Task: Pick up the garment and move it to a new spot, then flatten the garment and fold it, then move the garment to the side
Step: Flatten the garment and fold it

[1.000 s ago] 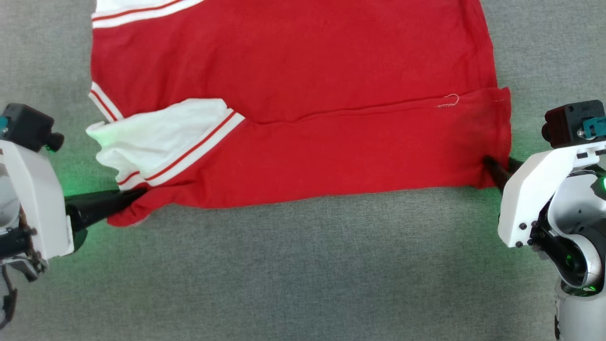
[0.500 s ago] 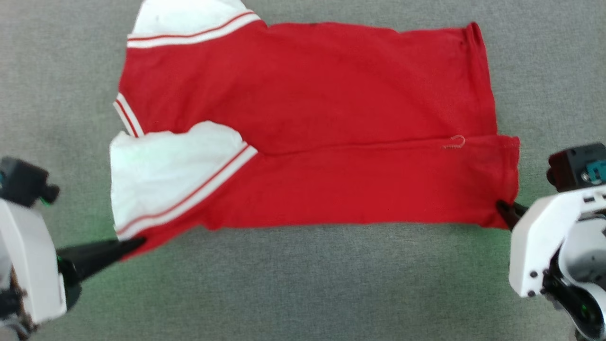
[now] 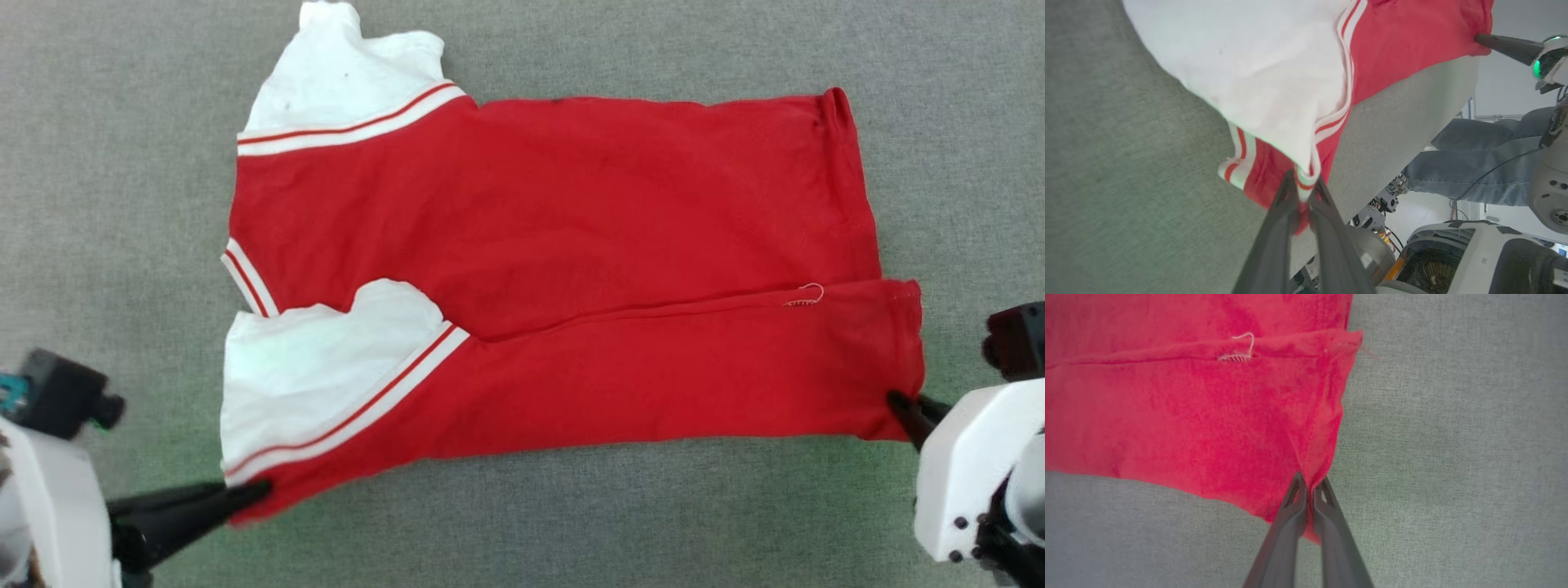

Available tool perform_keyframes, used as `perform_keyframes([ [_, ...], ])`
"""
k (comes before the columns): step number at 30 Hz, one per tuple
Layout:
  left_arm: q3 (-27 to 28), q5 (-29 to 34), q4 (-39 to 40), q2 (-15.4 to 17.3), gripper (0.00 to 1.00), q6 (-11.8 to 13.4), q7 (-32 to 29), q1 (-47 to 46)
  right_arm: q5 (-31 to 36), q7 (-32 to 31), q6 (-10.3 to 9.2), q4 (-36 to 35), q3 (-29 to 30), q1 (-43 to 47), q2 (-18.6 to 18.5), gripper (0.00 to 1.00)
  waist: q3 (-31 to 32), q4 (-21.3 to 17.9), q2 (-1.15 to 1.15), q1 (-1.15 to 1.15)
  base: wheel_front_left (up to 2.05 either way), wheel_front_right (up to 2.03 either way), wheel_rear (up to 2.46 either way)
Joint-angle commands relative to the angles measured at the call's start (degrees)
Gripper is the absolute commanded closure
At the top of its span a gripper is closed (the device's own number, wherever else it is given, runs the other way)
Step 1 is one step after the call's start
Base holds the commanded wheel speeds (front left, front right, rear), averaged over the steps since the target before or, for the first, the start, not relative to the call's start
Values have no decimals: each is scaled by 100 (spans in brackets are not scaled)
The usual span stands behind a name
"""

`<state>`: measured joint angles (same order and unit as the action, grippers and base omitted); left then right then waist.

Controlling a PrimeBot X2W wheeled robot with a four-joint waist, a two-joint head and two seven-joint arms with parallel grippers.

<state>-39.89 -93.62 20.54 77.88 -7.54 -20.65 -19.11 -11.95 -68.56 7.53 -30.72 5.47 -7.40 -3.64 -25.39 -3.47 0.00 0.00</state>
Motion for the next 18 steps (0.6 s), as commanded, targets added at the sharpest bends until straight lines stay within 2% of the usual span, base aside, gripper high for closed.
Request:
perform_keyframes([
  [1, 76, 41, -69, 7, 0, 12, 118, 71, 8, 95, -9, -41, 105, 63, -9, 14, 11, 0, 0, 0, 0, 0, 0],
  [2, 109, 25, -92, 3, 0, 11, 187, 107, -6, 131, -9, -46, 121, 82, 7, 0, 24, -1, 0, 0, 0, 0, 0],
  [6, 385, -117, -155, 63, 0, 11, 562, 216, -13, 427, -9, -259, 252, 78, 36, 0, 81, -4, 0, 0, 0, 0, 0],
  [9, 681, -184, -296, 88, 0, 12, 959, 281, -41, 944, -9, -416, 387, -138, 55, 0, 108, 0, 0, 0, 0, 0, 0],
  [11, 925, -158, -486, 9, 0, 12, 1305, 254, 48, 1540, -9, -353, 402, -321, 60, 0, 90, -10, 0, 0, 0, 0, 0],
  [14, 1260, 36, -898, -173, 0, 12, 1876, 137, 239, 2686, -9, -170, 126, -637, 73, 0, 11, -65, 0, 0, 0, 0, 0],
  [18, 1553, 553, -1528, -389, 0, 12, 2536, -152, 202, 4593, -9, 470, -152, -992, 77, 0, -172, -181, 0, 0, 0, 0, 0],
])
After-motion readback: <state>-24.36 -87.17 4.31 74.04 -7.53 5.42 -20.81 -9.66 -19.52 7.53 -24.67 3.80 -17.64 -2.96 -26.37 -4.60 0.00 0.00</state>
